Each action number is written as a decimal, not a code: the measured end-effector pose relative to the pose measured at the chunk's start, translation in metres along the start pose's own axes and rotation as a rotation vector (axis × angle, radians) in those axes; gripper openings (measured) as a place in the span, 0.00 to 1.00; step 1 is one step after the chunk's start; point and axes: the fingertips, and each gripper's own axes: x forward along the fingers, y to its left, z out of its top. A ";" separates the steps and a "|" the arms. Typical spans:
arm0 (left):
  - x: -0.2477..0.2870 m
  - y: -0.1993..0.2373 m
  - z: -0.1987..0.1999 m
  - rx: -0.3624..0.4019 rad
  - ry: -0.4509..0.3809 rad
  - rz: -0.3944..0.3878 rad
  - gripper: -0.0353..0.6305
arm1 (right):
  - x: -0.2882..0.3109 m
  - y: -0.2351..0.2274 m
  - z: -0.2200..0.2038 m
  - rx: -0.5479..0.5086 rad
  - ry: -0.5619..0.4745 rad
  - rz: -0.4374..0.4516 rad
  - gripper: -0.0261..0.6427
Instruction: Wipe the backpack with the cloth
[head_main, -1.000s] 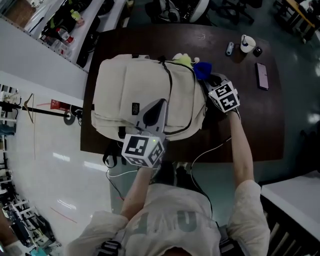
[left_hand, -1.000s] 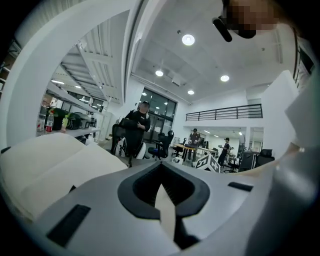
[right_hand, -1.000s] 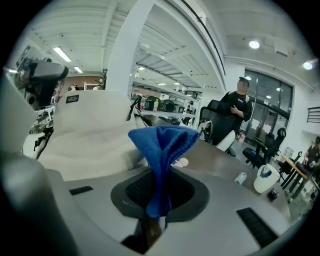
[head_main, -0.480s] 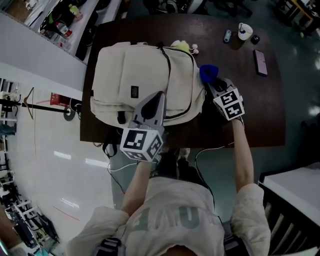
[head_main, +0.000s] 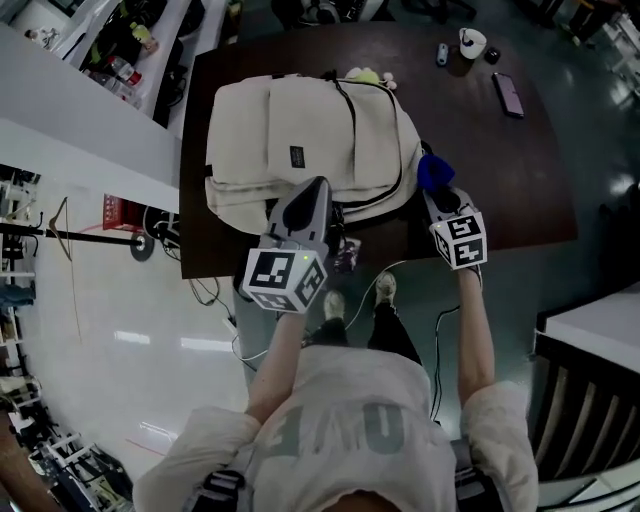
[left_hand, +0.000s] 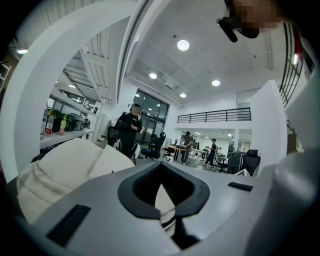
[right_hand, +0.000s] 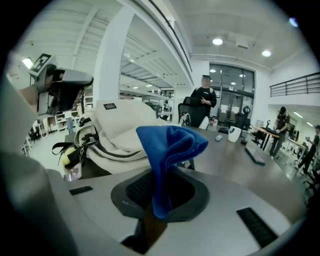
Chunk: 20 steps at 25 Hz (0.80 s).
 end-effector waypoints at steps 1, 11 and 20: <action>-0.009 0.005 -0.001 -0.002 0.001 -0.004 0.06 | -0.005 0.008 -0.002 0.027 -0.003 -0.021 0.11; -0.102 0.062 -0.010 -0.018 -0.014 0.100 0.06 | -0.025 0.104 0.001 0.209 -0.055 -0.072 0.11; -0.167 0.090 -0.001 -0.017 -0.051 0.193 0.06 | -0.038 0.202 0.059 0.253 -0.174 0.097 0.11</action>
